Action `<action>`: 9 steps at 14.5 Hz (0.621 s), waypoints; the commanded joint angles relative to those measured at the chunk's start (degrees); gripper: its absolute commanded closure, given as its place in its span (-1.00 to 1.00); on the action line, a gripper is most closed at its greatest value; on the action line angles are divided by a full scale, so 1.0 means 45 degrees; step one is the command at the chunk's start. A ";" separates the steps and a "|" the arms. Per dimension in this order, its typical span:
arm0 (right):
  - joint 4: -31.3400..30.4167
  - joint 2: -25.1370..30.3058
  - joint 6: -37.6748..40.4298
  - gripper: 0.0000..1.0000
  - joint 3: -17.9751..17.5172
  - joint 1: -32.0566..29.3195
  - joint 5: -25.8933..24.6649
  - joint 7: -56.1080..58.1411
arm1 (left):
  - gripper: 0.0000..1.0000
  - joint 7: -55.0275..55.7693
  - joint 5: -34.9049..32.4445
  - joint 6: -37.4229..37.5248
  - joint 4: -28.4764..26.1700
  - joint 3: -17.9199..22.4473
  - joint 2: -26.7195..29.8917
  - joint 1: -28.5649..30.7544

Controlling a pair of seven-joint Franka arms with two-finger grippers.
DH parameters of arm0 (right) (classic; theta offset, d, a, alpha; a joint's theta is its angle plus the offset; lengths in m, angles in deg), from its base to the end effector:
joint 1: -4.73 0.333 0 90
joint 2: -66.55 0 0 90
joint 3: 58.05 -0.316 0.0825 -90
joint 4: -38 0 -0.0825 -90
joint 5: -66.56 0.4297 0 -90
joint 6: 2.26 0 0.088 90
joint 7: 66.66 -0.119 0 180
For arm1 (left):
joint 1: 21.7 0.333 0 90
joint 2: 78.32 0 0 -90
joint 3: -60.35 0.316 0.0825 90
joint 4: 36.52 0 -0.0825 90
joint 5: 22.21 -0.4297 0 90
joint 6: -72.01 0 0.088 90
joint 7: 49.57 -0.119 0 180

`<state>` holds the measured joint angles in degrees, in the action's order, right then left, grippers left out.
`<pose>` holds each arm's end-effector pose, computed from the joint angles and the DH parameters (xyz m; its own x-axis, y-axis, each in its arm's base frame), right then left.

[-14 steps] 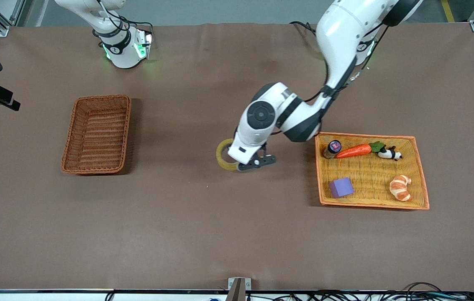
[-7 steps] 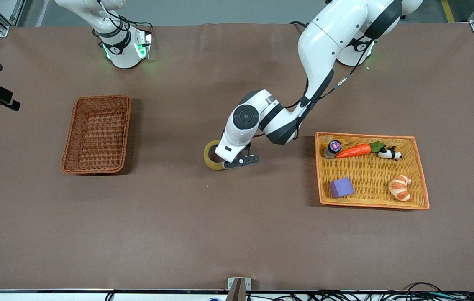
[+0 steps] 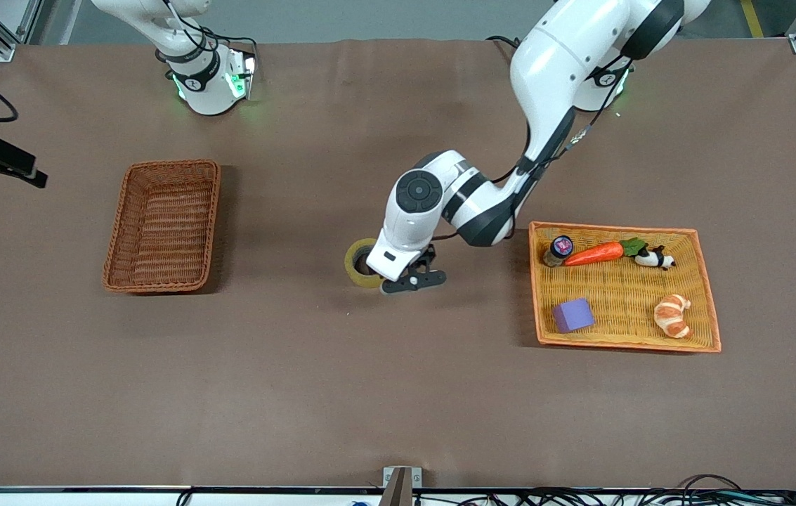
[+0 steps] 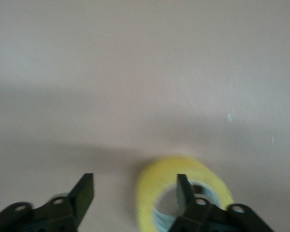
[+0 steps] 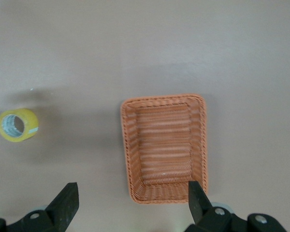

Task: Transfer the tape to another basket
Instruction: 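Release the tape with the left gripper while the right gripper reaches it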

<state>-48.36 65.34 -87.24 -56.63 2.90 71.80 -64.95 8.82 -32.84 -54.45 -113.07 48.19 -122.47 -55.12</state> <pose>0.5972 -0.0222 0.6255 0.9989 -0.0190 -0.0421 -0.0228 -0.9955 -0.0920 0.5840 -0.5346 0.2536 0.9789 0.1908 0.0734 0.1838 -0.9785 0.0931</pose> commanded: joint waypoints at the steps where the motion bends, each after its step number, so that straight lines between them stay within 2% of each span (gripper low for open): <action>1: 0.0129 -0.0627 -0.0585 -1.00 -0.1305 0.0094 0.0127 -0.1077 | -1.00 -0.0706 -0.0898 0.2156 -0.0409 0.0007 0.2227 0.1426; 5: -0.0045 -0.2070 -0.2301 -1.00 -0.4038 0.0289 -0.0088 -0.4495 | -1.00 -0.2248 -0.0723 0.3877 -0.0409 -0.0071 0.4396 0.3923; 7: -0.0939 -0.2696 -0.3684 -1.00 -0.4880 0.0678 -0.0283 -0.5513 | -1.00 -0.3280 -0.0373 0.4872 -0.0371 -0.0091 0.5198 0.4941; 9: -0.2033 -0.3224 -0.5500 -1.00 -0.5274 0.1321 -0.0342 -0.6217 | -1.00 -0.4667 0.0251 0.5772 -0.0351 -0.0091 0.5920 0.5686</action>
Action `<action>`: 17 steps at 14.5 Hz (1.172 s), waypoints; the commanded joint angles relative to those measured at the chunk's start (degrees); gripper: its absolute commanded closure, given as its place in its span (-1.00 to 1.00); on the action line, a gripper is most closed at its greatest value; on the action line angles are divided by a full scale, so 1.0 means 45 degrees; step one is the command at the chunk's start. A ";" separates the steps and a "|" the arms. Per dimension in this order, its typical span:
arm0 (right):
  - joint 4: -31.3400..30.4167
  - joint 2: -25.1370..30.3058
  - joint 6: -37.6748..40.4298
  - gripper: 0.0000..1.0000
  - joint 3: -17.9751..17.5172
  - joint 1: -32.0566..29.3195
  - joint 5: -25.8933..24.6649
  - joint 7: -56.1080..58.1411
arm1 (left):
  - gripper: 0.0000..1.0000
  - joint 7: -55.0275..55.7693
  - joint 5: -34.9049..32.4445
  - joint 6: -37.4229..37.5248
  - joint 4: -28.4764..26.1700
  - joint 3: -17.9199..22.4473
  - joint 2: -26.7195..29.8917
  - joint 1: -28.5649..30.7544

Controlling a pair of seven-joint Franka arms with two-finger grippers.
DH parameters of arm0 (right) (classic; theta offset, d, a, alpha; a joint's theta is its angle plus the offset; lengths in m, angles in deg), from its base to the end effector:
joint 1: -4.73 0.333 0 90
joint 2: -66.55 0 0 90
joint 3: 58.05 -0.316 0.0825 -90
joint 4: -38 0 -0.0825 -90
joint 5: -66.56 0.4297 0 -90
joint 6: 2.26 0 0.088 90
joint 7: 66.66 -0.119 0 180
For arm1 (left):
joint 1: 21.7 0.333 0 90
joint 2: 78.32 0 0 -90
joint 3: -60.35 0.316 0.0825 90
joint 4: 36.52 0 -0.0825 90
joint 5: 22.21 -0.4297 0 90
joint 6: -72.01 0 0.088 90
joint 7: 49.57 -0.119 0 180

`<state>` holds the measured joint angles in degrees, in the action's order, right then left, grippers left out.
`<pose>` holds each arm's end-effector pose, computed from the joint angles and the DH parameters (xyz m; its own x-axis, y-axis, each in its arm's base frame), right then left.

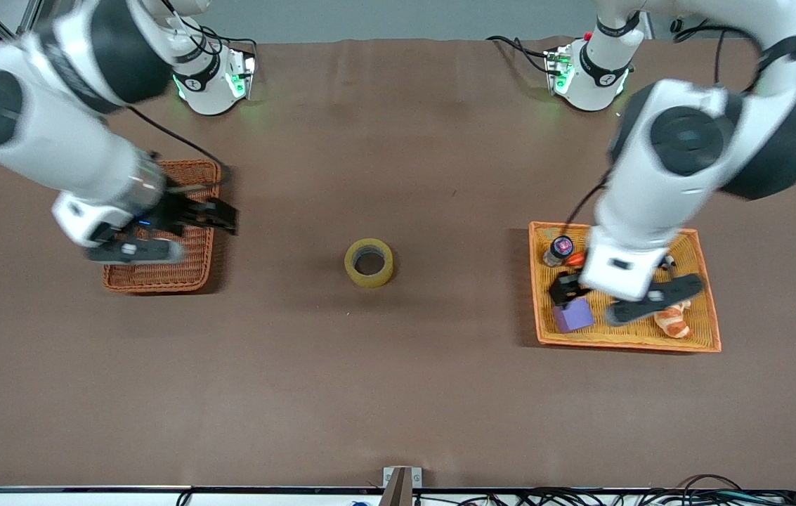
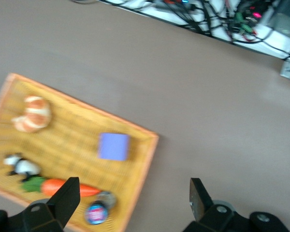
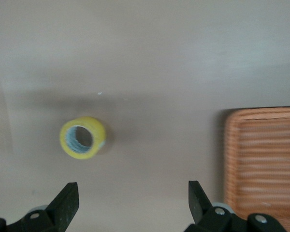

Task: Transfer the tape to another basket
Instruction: 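Release the tape with the left gripper while the right gripper reaches it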

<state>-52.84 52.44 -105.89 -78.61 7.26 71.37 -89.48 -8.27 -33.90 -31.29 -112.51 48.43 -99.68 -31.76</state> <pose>0.6268 0.2550 0.4779 0.9971 -0.0194 -0.0741 -0.0303 -0.9883 -0.1493 0.6904 -0.2316 0.5202 0.9369 0.3078 0.1660 0.3158 -0.9486 -0.0231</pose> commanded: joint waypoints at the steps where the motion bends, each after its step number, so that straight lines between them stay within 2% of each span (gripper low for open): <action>1: -0.1469 -0.0669 -0.2215 -1.00 -0.0390 0.0879 -0.0384 -0.1117 | -1.00 -0.1301 0.0605 0.0978 -0.0458 -0.0125 0.1265 0.0808; 5: -0.1728 -0.2757 -0.4524 -1.00 -0.0410 0.2639 -0.2801 -0.4122 | -1.00 -0.3409 0.0858 0.1508 -0.0477 -0.0105 0.1913 0.1785; 10: -0.1630 -0.4908 -0.5720 -1.00 -0.0410 0.3443 -0.5420 -0.5710 | -1.00 -0.6127 0.1133 0.1508 -0.0516 -0.0105 0.2068 0.2530; 14: -0.1688 -0.5592 -0.6576 -1.00 -0.0410 0.3814 -0.5853 -0.5982 | -1.00 -0.7549 0.1368 0.1801 -0.1703 0.0186 0.3608 0.2452; 17: -0.1688 -0.5983 -0.6871 -0.95 -0.0410 0.3776 -0.6886 -0.6549 | -1.00 -0.8355 0.1407 0.2228 -0.2681 0.0985 0.4664 0.2083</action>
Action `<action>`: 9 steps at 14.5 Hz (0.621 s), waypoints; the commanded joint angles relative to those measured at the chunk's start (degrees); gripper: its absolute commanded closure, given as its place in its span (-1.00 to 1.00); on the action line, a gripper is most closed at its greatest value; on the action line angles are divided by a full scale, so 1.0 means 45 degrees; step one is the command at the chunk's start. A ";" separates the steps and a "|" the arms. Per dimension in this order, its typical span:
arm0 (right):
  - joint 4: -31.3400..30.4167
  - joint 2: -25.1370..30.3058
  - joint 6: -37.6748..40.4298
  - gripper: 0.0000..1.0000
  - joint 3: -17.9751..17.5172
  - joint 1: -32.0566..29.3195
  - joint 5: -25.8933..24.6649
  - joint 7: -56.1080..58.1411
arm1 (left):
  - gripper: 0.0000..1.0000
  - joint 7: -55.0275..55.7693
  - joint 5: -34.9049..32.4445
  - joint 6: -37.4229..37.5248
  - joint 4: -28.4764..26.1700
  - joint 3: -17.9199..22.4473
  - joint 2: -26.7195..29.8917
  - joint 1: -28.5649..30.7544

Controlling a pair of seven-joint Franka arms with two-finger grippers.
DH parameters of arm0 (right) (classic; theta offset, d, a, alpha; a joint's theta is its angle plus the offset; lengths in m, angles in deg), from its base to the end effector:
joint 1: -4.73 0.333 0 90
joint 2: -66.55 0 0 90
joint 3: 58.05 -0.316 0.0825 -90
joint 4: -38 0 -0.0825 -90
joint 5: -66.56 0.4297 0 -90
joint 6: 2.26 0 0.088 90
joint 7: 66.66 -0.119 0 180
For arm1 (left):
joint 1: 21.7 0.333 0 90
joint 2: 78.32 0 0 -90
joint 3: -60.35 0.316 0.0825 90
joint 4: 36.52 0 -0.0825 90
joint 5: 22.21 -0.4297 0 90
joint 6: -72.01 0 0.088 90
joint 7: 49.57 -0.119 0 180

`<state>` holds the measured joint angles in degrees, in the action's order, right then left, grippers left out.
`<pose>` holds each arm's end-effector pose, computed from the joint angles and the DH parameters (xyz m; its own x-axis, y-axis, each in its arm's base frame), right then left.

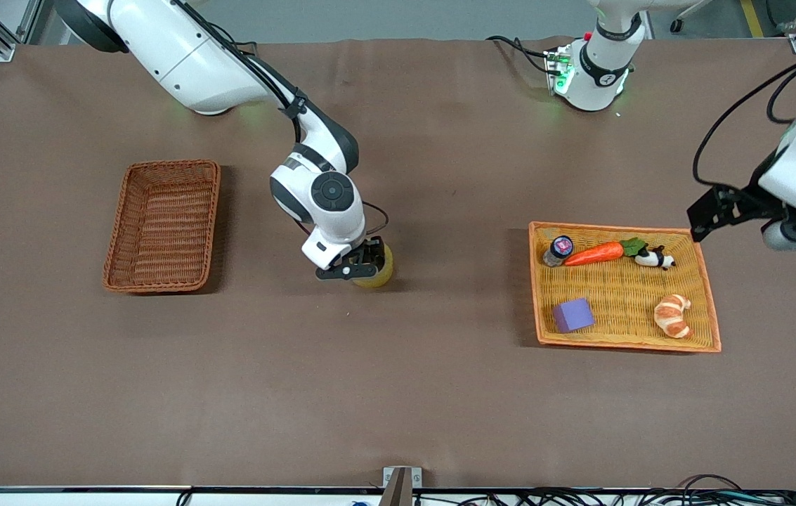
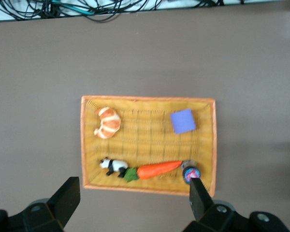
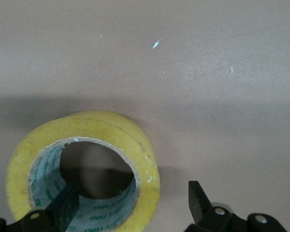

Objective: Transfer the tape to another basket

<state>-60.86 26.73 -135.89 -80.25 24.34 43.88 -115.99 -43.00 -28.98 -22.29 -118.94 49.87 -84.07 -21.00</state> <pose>0.5366 0.4464 0.1586 0.9976 0.0686 0.0127 0.0681 -0.9970 0.0376 0.6342 -0.0899 0.6280 0.9910 -0.0613 0.1188 -0.0512 -0.9949 -0.0867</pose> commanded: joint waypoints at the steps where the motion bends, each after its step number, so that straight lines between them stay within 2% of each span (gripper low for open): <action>1: 0.0114 -0.0369 -0.0245 -0.92 -0.0027 -0.0061 -0.0974 -0.0678 | -1.00 -0.0832 0.0334 0.0580 -0.1312 0.0958 0.1373 -0.0485; 3: 0.0114 -0.0447 -0.0284 -0.74 -0.0027 -0.0139 -0.1054 -0.0678 | -1.00 -0.1068 0.0353 0.1245 -0.1274 0.0981 0.1570 -0.0390; 6: 0.0114 -0.0448 -0.0265 0.15 -0.0027 -0.0042 -0.1210 -0.0697 | -1.00 -0.1361 0.0432 0.1384 -0.1293 0.1000 0.1570 -0.0195; 8: 0.0172 -0.0428 -0.0109 0.92 -0.0046 -0.0100 -0.1133 -0.1026 | -1.00 -0.1400 0.0451 0.1385 -0.1274 0.0981 0.1590 0.0001; 9: 0.0211 -0.0428 -0.0108 0.99 -0.0046 -0.0158 -0.1151 -0.1532 | -1.00 -0.1458 0.0548 0.1404 -0.1274 0.1000 0.1609 0.0021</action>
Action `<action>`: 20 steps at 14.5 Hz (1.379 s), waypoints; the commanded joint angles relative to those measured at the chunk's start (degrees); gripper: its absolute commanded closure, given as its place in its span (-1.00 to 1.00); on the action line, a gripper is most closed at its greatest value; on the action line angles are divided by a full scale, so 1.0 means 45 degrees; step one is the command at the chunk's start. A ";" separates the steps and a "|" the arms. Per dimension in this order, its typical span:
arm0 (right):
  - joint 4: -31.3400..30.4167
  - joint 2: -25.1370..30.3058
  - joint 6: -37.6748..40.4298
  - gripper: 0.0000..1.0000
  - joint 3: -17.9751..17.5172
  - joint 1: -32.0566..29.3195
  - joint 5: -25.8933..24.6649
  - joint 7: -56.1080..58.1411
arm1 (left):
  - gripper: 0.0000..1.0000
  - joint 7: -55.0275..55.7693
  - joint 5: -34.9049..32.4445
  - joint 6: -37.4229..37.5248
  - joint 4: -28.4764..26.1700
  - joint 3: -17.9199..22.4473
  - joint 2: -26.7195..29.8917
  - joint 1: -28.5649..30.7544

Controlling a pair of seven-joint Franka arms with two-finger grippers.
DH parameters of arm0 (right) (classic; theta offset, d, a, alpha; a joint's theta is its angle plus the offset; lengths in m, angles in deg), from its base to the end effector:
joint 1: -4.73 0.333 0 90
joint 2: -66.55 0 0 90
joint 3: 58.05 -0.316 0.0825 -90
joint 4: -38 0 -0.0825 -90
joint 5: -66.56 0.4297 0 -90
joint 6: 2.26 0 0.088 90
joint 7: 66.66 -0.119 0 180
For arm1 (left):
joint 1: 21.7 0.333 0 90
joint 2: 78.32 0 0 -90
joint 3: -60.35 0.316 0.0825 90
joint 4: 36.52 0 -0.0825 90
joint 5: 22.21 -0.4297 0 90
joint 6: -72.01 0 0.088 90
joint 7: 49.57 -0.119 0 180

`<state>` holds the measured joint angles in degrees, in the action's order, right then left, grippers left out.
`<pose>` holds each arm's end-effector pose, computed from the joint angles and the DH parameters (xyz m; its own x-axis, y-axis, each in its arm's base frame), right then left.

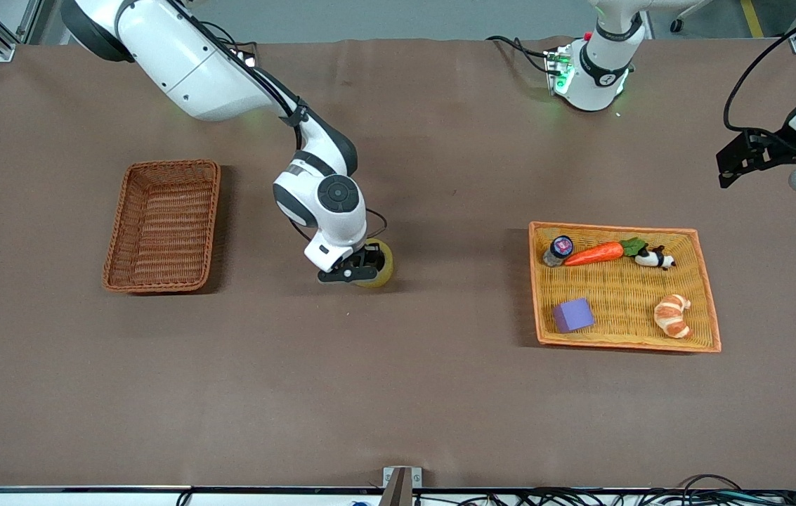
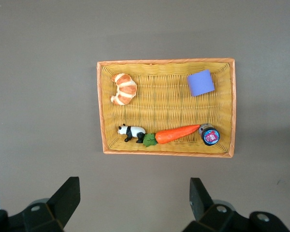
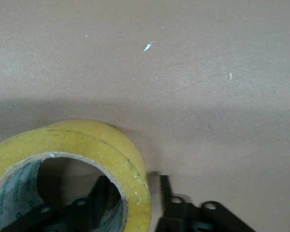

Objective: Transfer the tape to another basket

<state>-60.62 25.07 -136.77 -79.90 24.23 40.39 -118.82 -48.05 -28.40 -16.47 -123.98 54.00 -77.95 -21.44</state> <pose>0.5386 0.4417 0.1418 0.9979 0.0565 0.0332 0.0543 -0.9965 0.0629 0.5943 -0.0505 0.6376 0.9967 -0.0770 0.0272 -0.0736 -0.9915 -0.1077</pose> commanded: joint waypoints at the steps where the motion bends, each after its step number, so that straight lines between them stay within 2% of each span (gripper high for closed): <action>1: 0.0177 -0.0019 0.0106 0.99 -0.0125 -0.0153 -0.0355 -0.0948 | -1.00 -0.0414 0.0458 0.0111 -0.0174 0.0083 0.0308 0.0196; 3: 0.0274 0.0098 0.0203 0.99 -0.0203 -0.0328 -0.0277 -0.1007 | -1.00 -0.0415 0.0459 0.0111 -0.0174 0.0083 0.0309 0.0197; 5: 0.0488 0.0681 0.1679 0.99 -0.0650 -0.0717 -0.0257 -0.1007 | -1.00 -0.0415 0.0459 0.0111 -0.0174 0.0103 0.0309 0.0216; 8: 0.0451 0.2417 0.4161 0.99 -0.2425 -0.3192 0.0482 -0.0290 | -1.00 -0.0415 0.0459 0.0111 -0.0174 0.0103 0.0309 0.0216; 10: 0.0431 0.3802 0.6210 0.99 -0.2470 -0.3960 0.1321 0.1349 | -1.00 -0.0415 0.0459 0.0111 -0.0174 0.0103 0.0309 0.0216; 12: 0.0373 0.4743 0.7678 0.99 -0.1886 -0.4390 0.1519 0.2989 | -1.00 -0.0415 0.0459 0.0111 -0.0174 0.0103 0.0309 0.0216; 14: 0.0198 0.5466 0.8657 0.99 -0.0660 -0.4470 0.1597 0.5134 | -1.00 -0.0415 0.0459 0.0207 -0.0174 0.0103 0.0309 0.0216; 17: -0.0989 0.6871 0.8642 0.99 0.1605 -0.4450 0.2572 0.8435 | -1.00 -0.0415 0.0459 0.0208 -0.0154 0.0103 0.0289 0.0216; 20: -0.2687 0.7849 0.7651 0.99 0.2937 -0.4450 0.2868 1.0081 | -1.00 -0.0396 0.0459 0.0189 -0.0135 0.0103 0.0270 0.0216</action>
<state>-64.52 54.51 -98.40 -69.22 4.05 51.77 -77.52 -48.51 -27.61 -16.20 -124.02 54.24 -77.83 -20.75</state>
